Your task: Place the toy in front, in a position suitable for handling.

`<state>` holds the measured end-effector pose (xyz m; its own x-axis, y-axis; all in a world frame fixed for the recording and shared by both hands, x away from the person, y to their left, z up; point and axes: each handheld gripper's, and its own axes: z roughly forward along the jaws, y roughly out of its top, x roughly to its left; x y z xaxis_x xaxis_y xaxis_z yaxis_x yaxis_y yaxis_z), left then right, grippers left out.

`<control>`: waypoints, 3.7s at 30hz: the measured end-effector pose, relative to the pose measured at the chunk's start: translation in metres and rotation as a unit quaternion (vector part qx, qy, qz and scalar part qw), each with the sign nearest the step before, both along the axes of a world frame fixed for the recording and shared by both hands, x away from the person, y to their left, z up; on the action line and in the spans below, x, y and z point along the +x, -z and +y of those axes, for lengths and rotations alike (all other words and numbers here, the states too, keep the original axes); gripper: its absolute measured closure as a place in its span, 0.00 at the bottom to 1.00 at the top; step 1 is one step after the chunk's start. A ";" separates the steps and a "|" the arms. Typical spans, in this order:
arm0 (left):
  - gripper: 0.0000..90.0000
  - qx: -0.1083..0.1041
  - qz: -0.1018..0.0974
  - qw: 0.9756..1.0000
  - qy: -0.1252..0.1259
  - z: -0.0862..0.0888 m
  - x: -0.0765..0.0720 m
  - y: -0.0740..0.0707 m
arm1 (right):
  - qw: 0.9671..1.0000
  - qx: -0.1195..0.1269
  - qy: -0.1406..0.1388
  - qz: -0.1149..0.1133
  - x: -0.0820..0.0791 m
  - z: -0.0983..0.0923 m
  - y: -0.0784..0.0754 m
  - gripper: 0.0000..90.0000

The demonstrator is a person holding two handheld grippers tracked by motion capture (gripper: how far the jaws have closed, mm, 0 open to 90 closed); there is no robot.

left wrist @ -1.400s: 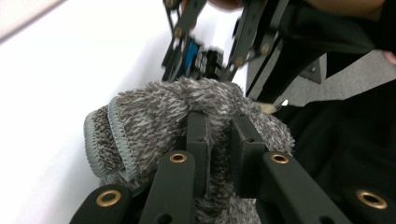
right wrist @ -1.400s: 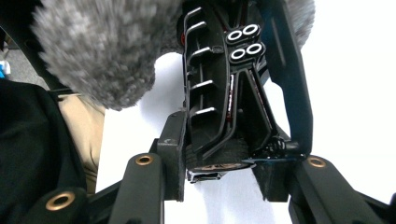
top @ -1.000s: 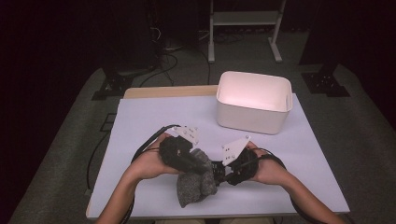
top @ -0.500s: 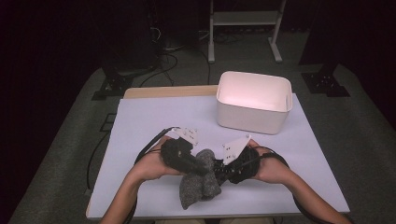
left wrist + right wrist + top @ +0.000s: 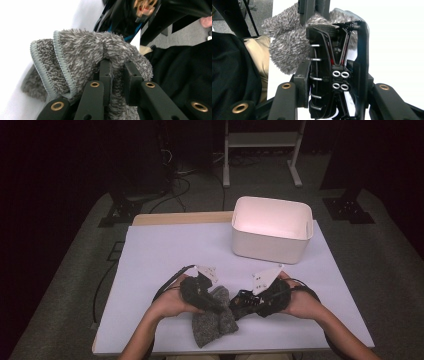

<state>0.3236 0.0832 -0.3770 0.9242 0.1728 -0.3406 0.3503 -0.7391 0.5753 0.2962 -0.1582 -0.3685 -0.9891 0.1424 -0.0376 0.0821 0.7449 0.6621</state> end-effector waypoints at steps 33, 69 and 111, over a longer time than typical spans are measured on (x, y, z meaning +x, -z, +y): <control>0.89 0.036 -0.026 0.998 0.041 -0.055 -0.003 -0.005 | 0.996 0.033 0.056 0.063 -0.012 -0.076 0.061 0.62; 0.90 -0.007 -0.021 1.000 -0.015 0.013 0.002 -0.022 | 0.999 -0.010 0.013 0.043 0.011 -0.017 0.062 0.62; 0.46 0.045 -0.042 0.978 -0.198 0.136 0.014 0.025 | 0.997 -0.013 0.031 0.068 0.039 -0.003 0.057 0.52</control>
